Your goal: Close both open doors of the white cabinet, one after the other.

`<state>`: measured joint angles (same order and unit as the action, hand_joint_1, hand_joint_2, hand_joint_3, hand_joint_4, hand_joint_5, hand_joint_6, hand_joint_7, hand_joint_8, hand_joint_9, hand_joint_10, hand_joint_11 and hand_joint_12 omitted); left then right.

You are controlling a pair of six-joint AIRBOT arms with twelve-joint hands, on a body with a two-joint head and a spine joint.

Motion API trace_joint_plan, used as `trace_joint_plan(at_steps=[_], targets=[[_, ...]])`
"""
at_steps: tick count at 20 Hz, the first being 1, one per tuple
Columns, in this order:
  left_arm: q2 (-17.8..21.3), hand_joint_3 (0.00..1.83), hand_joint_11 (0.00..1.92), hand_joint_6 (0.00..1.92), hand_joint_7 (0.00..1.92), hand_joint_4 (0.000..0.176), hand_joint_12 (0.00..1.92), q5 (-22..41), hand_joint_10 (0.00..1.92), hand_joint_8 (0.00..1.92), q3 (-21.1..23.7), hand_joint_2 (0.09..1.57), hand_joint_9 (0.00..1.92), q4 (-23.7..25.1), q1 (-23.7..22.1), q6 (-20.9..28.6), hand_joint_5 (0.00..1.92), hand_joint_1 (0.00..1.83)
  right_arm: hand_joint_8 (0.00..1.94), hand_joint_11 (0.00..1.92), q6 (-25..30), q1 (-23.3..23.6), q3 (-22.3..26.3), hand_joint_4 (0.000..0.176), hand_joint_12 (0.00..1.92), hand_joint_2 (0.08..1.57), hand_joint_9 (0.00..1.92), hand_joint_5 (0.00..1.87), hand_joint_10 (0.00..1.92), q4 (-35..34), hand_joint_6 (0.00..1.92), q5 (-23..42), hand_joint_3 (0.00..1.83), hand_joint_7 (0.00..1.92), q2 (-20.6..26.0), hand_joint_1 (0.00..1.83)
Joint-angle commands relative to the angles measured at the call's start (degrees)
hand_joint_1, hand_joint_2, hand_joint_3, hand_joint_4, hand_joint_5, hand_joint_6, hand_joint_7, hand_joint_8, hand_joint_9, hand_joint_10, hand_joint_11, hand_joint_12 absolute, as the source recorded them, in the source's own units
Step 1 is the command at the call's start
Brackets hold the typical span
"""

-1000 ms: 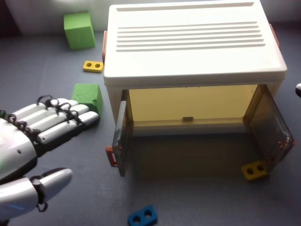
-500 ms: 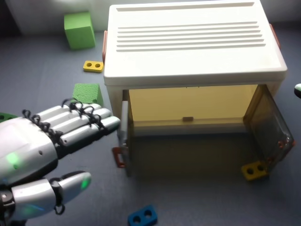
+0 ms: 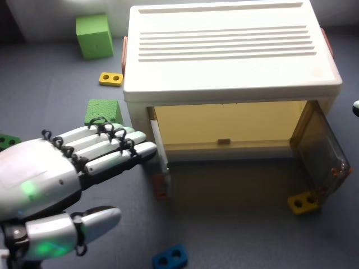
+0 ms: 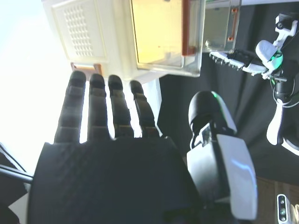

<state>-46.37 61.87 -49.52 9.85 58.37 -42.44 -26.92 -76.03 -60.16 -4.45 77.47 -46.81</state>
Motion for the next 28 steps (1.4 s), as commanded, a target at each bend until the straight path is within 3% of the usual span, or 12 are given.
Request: trace_joint_plan(at_steps=[1, 4, 7, 11, 14, 17, 19, 20, 22, 24, 28], targets=[[-0.5, 0.16, 0.0, 0.0, 0.0, 0.0, 0.18, 5.8, 0.0, 0.0, -0.4, 1.57, 0.01, 0.6, -1.2, 0.7, 0.04, 0.0, 0.0, 0.01, 0.5, 0.0, -0.3, 0.046, 0.01, 1.31, 0.0, 0.0, 0.0, -1.5, 0.0, 6.7, 0.0, 0.0, 0.0, 0.0], [-1.6, 0.21, 0.0, 0.01, 0.0, 0.0, 0.03, 4.1, 0.0, 0.0, -1.2, 1.57, 0.0, 2.8, -3.2, 2.1, 0.03, 0.0, 0.0, 0.01, 0.6, -0.1, -0.3, 0.057, 0.0, 1.3, 0.0, 0.0, 0.0, -1.6, 0.0, 6.7, 0.0, 0.0, 0.0, 0.0], [-2.6, 0.22, 0.0, 0.01, 0.0, 0.0, 0.0, 3.2, 0.0, 0.0, -1.7, 1.57, 0.0, 4.2, -4.6, 2.9, 0.04, 0.0, 0.0, 0.02, 0.6, -0.1, -0.3, 0.062, 0.01, 1.3, 0.0, 0.0, 0.0, -1.6, 0.0, 6.7, 0.0, 0.0, 0.0, 0.0], [-3.6, 0.23, 0.0, 0.0, 0.0, 0.0, 0.0, 2.9, 0.0, 0.0, -2.4, 1.57, 0.0, 4.8, -5.9, 2.9, 0.03, 0.0, 0.0, 0.03, 0.6, -0.1, -0.4, 0.049, 0.01, 1.31, 0.0, 0.0, 0.0, -1.6, 0.0, 6.7, 0.0, 0.0, 0.0, 0.0], [-5.0, 0.29, 0.0, 0.0, 0.0, 0.0, 0.0, 2.2, 0.0, 0.0, -3.2, 1.57, 0.0, 5.3, -7.6, 2.9, 0.02, 0.0, 0.0, 0.02, 0.6, -0.1, -0.4, 0.057, 0.0, 1.3, 0.0, 0.0, 0.0, -1.6, 0.0, 6.7, 0.0, 0.0, 0.0, 0.0], [-6.2, 0.25, 0.01, 0.0, 0.0, 0.0, 0.0, 2.0, 0.0, 0.0, -3.9, 1.57, 0.0, 5.5, -8.8, 2.9, 0.0, 0.0, 0.0, 0.03, 0.7, -0.1, -0.4, 0.042, 0.01, 1.31, 0.0, 0.0, 0.0, -1.7, 0.0, 6.7, 0.0, 0.0, 0.0, 0.0], [-6.7, 0.22, 0.07, 0.01, 0.02, 0.0, 0.03, 1.7, 0.01, 0.01, -4.3, 1.57, 0.04, 5.7, -9.6, 2.9, 0.05, 0.0, 0.0, 0.02, 0.7, -0.1, -0.4, 0.043, 0.0, 1.3, 0.0, 0.0, 0.0, -1.6, 0.0, 6.7, 0.0, 0.0, 0.0, 0.0], [-7.0, 0.21, 0.01, 0.02, 0.04, 0.0, 0.2, 1.4, 0.0, 0.0, -4.6, 1.57, 0.05, 5.8, -10.1, 2.9, 0.06, 0.0, 0.0, 0.03, 0.7, -0.1, -0.4, 0.042, 0.01, 1.31, 0.0, 0.0, 0.0, -1.6, 0.0, 6.7, 0.0, 0.0, 0.0, 0.0], [-7.4, 0.24, 0.0, 0.01, 0.06, 0.0, 0.28, 1.2, 0.0, 0.0, -4.8, 1.57, 0.06, 5.9, -10.6, 2.9, 0.1, 0.0, 0.0, 0.04, 0.9, -0.3, -0.4, 0.042, 0.01, 1.31, 0.0, 0.0, 0.0, -1.5, 0.0, 6.7, 0.0, 0.0, 0.0, 0.0], [-7.0, 0.28, 0.0, 0.0, 0.05, 0.0, 0.23, 1.5, 0.0, 0.0, -4.5, 1.57, 0.05, 5.9, -10.5, 2.9, 0.09, 0.0, 0.0, 0.04, 1.2, -0.3, -0.4, 0.037, 0.01, 1.32, 0.0, 0.0, 0.0, -1.2, 0.0, 6.7, 0.0, 0.0, 0.0, 0.0], [-4.8, 0.24, 0.0, 0.0, 0.01, 0.0, 0.01, 3.0, 0.0, 0.0, -3.1, 1.57, 0.01, 4.9, -8.2, 2.9, 0.02, 0.0, 0.0, 0.02, 1.4, -0.4, -0.1, 0.048, 0.0, 1.34, 0.0, 0.0, 0.0, 0.0, 0.0, 6.7, 0.01, 0.0, 0.1, 0.0]])
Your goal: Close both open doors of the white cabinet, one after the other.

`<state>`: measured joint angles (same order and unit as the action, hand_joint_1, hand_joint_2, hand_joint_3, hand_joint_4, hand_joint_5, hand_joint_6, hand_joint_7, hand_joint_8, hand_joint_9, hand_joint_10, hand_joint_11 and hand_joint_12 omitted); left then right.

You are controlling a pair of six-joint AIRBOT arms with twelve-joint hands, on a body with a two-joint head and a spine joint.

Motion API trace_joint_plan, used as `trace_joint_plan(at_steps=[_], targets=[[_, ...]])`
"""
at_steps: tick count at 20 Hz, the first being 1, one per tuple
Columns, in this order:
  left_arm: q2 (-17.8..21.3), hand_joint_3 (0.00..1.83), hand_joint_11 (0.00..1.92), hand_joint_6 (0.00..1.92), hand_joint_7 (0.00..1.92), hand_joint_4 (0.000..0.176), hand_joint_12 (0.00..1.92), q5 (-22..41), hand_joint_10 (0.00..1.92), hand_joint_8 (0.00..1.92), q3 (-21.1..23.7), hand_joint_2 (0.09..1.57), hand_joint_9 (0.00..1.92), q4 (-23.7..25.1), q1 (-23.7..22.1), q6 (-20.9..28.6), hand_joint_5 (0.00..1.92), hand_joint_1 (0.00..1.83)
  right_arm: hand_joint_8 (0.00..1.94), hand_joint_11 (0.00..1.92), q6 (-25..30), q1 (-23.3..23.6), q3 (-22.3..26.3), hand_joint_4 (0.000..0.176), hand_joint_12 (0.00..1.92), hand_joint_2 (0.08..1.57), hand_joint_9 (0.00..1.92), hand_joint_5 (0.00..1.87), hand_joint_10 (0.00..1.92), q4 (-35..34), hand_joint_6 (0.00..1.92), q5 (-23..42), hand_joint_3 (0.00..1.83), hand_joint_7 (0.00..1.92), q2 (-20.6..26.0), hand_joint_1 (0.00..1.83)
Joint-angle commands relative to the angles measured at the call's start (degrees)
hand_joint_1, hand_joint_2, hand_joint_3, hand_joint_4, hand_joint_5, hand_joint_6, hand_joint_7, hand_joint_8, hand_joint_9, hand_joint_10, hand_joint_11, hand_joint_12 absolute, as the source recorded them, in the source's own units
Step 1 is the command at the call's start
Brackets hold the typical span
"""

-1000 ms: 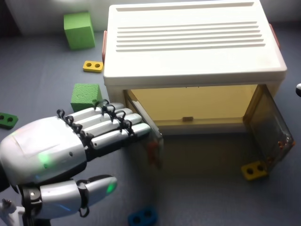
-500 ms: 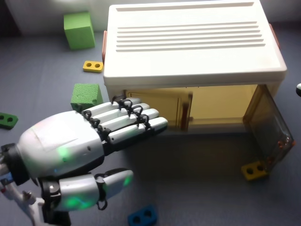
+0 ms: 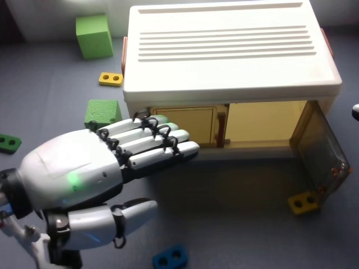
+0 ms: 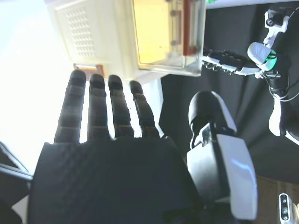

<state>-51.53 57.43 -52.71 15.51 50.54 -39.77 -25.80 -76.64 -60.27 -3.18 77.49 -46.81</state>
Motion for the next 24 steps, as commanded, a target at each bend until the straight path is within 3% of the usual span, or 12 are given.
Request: trace_joint_plan(at_steps=[1, 5, 6, 7, 8, 9, 10, 11, 13, 16, 17, 24], targets=[[0.9, 0.21, 0.0, 0.0, 0.0, 0.0, 0.0, 7.8, 0.0, 0.0, 0.5, 1.57, 0.0, -1.3, 0.4, 0.3, 0.0, 0.0, 0.0, 0.01, 0.5, 0.0, 0.1, 0.041, 0.0, 1.35, 0.0, 0.0, 0.0, -1.0, 0.0, 6.6, 0.01, 0.0, 0.1, 0.0], [2.0, 0.2, 0.06, 0.0, 0.01, 0.0, 0.04, 8.5, 0.0, 0.0, 1.3, 1.57, 0.02, -2.6, 2.5, 0.2, 0.04, 0.0, 0.0, 0.0, 0.5, -0.2, 0.2, 0.007, 0.0, 1.37, 0.0, 0.0, 0.0, -0.2, 0.0, 5.7, 0.02, 0.0, 0.3, 0.0], [2.4, 0.24, 0.08, 0.0, 0.02, 0.0, 0.05, 8.6, 0.01, 0.01, 1.6, 1.57, 0.04, -3.3, 3.4, 0.1, 0.05, 0.0, 0.0, 0.0, 0.6, -0.2, 0.2, 0.012, 0.0, 1.37, 0.0, 0.0, 0.0, 0.3, 0.0, 5.2, 0.01, 0.0, 0.4, 0.0], [2.7, 0.2, 0.01, 0.0, 0.05, 0.0, 0.4, 8.7, 0.0, 0.0, 1.9, 1.57, 0.07, -4.2, 4.1, -0.4, 0.07, 0.0, 0.0, 0.0, 0.8, -0.2, 0.2, 0.014, 0.0, 1.37, 0.0, 0.0, 0.0, 0.8, 0.0, 4.9, 0.01, 0.0, 0.4, 0.0], [3.0, 0.2, 0.0, 0.0, 0.05, 0.0, 0.54, 8.9, 0.0, 0.0, 2.2, 1.57, 0.08, -5.1, 4.9, -1.1, 0.08, 0.0, 0.0, 0.0, 1.1, -0.2, 0.2, 0.025, 0.0, 1.36, 0.0, 0.0, 0.0, 1.4, 0.0, 4.5, 0.0, 0.0, 0.4, 0.0], [3.3, 0.24, 0.0, 0.0, 0.02, 0.0, 0.41, 9.2, 0.01, 0.0, 2.5, 1.57, 0.04, -6.3, 5.8, -1.5, 0.08, 0.0, 0.0, 0.0, 1.4, -0.2, 0.2, 0.03, 0.0, 1.35, 0.0, 0.0, 0.0, 2.2, 0.0, 4.1, 0.0, 0.0, 0.3, 0.0], [3.4, 0.25, 0.0, 0.0, 0.01, 0.0, 0.34, 9.4, 0.0, 0.0, 2.5, 1.57, 0.03, -7.2, 6.6, -1.5, 0.07, 0.0, 0.0, 0.01, 1.6, -0.2, 0.3, 0.028, 0.0, 1.36, 0.0, 0.0, 0.0, 2.6, 0.0, 3.8, 0.0, 0.0, 0.3, 0.0], [3.6, 0.22, 0.0, 0.0, 0.0, 0.0, 0.24, 9.6, 0.0, 0.0, 2.6, 1.57, 0.01, -8.3, 7.2, -1.6, 0.05, 0.0, 0.0, 0.0, 1.8, -0.1, 0.2, 0.012, 0.0, 1.37, 0.0, 0.0, 0.0, 3.2, 0.0, 3.3, 0.01, 0.0, 0.2, 0.0], [3.7, 0.23, 0.0, 0.0, 0.0, 0.0, 0.13, 10.0, 0.0, 0.0, 2.8, 1.57, 0.0, -9.8, 7.8, -2.4, 0.01, 0.0, 0.0, 0.01, 1.9, -0.1, 0.2, 0.012, 0.0, 1.37, 0.0, 0.0, 0.0, 3.6, 0.0, 2.9, 0.01, 0.0, 0.2, 0.0], [4.0, 0.22, 0.0, 0.0, 0.01, 0.0, 0.27, 10.7, 0.01, 0.0, 3.1, 1.57, 0.04, -11.3, 8.5, -3.3, 0.04, 0.0, 0.0, 0.0, 2.0, -0.1, 0.2, 0.002, 0.0, 1.38, 0.0, 0.0, 0.0, 4.0, 0.0, 2.8, 0.01, 0.0, 0.1, 0.0], [4.3, 0.23, 0.0, 0.01, 0.09, 0.0, 0.46, 11.3, 0.01, 0.01, 3.3, 1.57, 0.11, -12.2, 9.0, -3.8, 0.1, 0.0, 0.0, 0.0, 2.1, -0.1, 0.2, 0.0, 0.0, 1.39, 0.0, 0.0, 0.0, 4.2, 0.0, 2.7, 0.01, 0.0, 0.1, 0.0], [7.9, 0.25, 0.0, 0.0, 0.14, 0.0, 0.58, 23.7, 0.01, 0.01, 6.5, 1.57, 0.15, -24.3, 17.5, -10.3, 0.14, 0.0, 0.0, 0.0, 3.0, 1.4, 0.6, 0.0, 0.0, 1.41, 0.0, 0.0, 0.0, 7.7, 0.0, 1.4, 0.01, 0.0, -0.4, 0.0]])
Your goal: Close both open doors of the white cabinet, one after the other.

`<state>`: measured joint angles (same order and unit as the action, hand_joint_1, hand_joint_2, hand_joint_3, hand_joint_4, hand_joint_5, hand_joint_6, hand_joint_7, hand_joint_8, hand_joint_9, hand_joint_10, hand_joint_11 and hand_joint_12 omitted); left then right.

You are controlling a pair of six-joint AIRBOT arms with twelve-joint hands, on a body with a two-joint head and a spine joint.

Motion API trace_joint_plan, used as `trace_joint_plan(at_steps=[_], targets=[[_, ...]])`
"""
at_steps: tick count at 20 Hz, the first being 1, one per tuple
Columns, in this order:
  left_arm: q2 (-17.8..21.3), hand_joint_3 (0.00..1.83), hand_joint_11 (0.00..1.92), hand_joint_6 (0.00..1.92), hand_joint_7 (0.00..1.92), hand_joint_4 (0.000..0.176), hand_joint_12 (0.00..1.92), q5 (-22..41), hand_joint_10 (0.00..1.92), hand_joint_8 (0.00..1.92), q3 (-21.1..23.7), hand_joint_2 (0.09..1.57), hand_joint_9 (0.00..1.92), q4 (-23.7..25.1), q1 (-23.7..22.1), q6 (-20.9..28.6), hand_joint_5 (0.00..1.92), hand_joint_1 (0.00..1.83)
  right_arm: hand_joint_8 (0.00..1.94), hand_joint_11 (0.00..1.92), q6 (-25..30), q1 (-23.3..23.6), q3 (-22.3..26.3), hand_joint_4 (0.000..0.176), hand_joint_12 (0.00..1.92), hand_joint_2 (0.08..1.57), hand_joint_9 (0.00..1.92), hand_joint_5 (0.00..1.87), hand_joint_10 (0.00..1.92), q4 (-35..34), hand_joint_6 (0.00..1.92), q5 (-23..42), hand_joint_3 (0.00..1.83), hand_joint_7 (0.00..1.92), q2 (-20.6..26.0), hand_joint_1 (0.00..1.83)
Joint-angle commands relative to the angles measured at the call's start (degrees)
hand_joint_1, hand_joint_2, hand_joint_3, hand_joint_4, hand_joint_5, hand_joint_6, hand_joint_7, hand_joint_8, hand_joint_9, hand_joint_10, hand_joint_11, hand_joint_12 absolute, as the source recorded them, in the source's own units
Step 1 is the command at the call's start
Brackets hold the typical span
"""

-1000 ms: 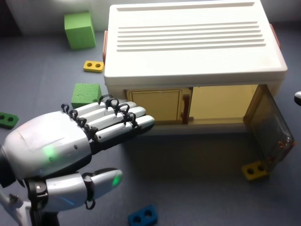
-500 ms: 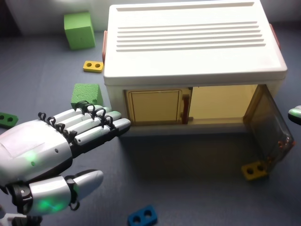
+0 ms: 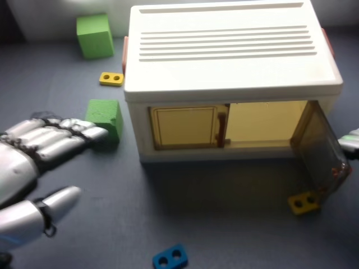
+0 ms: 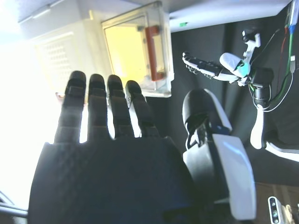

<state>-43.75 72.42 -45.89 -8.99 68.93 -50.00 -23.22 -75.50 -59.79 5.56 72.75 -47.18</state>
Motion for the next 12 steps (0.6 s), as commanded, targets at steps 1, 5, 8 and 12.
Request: trace_joint_plan(at_steps=[1, 5, 8, 12], targets=[[0.2, 0.22, 0.0, 0.0, 0.13, 0.0, 0.54, 9.4, 0.0, 0.0, -0.1, 1.57, 0.14, -0.4, -0.4, -0.3, 0.12, 0.0, 0.0, 0.0, 0.6, 0.4, 0.2, 0.0, 0.0, 1.41, 0.0, 0.0, 0.0, -0.8, 0.0, 6.0, 0.01, 0.0, -0.1, 0.0], [0.8, 0.21, 0.0, 0.0, 0.14, 0.0, 0.58, 11.3, 0.01, 0.01, 0.4, 1.57, 0.15, -1.6, 0.9, -0.7, 0.14, 0.0, 0.0, 0.0, 0.6, 1.5, 0.2, 0.0, 0.0, 1.41, 0.0, 0.0, 0.0, 0.4, 0.0, 5.5, 0.01, 0.0, -0.4, 0.0], [0.8, 0.2, 0.0, 0.0, 0.15, 0.0, 0.62, 11.4, 0.0, 0.0, 0.5, 1.57, 0.17, -1.8, 1.6, -0.7, 0.14, 0.0, 0.0, 0.0, 0.7, 2.1, 0.2, 0.0, 0.0, 1.41, 0.0, 0.0, 0.0, 1.1, 0.0, 5.2, 0.01, 0.0, -0.6, 0.0], [0.8, 0.18, 0.0, 0.0, 0.14, 0.0, 0.57, 11.6, 0.0, 0.01, 0.5, 1.57, 0.14, -1.9, 1.7, -0.7, 0.13, 0.0, 0.0, 0.0, 1.0, 2.7, 0.2, 0.0, 0.0, 1.44, 0.0, 0.0, 0.0, 1.9, 0.0, 5.2, 0.01, 0.0, -0.8, 0.0]])
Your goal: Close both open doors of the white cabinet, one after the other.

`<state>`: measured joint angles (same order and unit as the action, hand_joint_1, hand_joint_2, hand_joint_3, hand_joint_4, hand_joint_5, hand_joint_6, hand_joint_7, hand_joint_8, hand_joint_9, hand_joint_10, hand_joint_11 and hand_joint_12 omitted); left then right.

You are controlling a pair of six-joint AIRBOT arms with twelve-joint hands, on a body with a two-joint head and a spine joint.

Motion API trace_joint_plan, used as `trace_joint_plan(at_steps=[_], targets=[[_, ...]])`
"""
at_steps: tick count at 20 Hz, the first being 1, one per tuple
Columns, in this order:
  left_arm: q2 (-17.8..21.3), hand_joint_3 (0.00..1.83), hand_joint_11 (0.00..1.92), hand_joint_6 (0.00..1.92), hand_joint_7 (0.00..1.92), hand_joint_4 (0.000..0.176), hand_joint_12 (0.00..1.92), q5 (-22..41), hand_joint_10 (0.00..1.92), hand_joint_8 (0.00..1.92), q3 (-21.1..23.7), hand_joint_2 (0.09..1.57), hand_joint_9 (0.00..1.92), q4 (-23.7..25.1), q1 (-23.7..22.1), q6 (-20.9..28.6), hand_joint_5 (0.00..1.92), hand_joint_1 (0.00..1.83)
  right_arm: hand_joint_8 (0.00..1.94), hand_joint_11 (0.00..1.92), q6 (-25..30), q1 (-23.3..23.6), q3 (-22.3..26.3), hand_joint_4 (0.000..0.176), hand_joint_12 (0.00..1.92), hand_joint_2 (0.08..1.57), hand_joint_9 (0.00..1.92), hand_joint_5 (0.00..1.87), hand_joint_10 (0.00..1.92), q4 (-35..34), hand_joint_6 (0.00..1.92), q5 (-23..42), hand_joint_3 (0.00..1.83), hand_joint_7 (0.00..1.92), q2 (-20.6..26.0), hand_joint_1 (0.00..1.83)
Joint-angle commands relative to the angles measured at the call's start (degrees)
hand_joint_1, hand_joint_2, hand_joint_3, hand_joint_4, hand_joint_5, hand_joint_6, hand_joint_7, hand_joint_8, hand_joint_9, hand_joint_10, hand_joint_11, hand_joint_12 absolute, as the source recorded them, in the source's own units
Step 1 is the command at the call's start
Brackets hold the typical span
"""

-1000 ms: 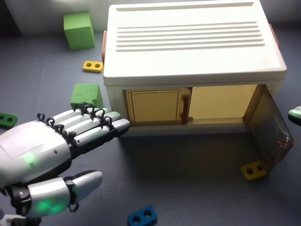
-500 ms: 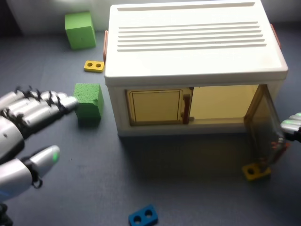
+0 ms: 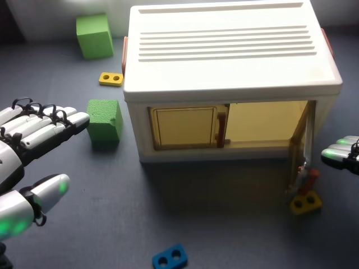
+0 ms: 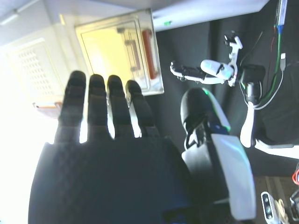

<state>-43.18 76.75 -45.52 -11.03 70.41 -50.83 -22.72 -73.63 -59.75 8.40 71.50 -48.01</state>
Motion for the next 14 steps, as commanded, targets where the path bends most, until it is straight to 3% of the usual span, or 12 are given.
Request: trace_joint_plan(at_steps=[1, 14], targets=[[0.2, 0.18, 0.0, 0.0, 0.14, 0.0, 0.57, 7.3, 0.0, 0.01, 0.2, 1.57, 0.14, 0.2, 0.2, 0.1, 0.13, 0.0, 0.0, 0.0, 0.6, 1.2, 0.1, 0.0, 0.0, 1.44, 0.0, 0.0, 0.0, -0.6, 0.0, 6.5, 0.01, 0.0, -0.1, 0.0], [0.2, 0.19, 0.0, 0.0, 0.14, 0.0, 0.55, 7.5, 0.01, 0.01, 0.3, 1.57, 0.16, 0.0, 0.3, 0.1, 0.14, 0.0, 0.0, 0.0, 0.6, 6.9, -0.3, 0.0, 0.0, 1.46, 0.0, 0.0, 0.0, 3.6, 0.0, 6.5, 0.01, 0.0, -2.2, 0.0]])
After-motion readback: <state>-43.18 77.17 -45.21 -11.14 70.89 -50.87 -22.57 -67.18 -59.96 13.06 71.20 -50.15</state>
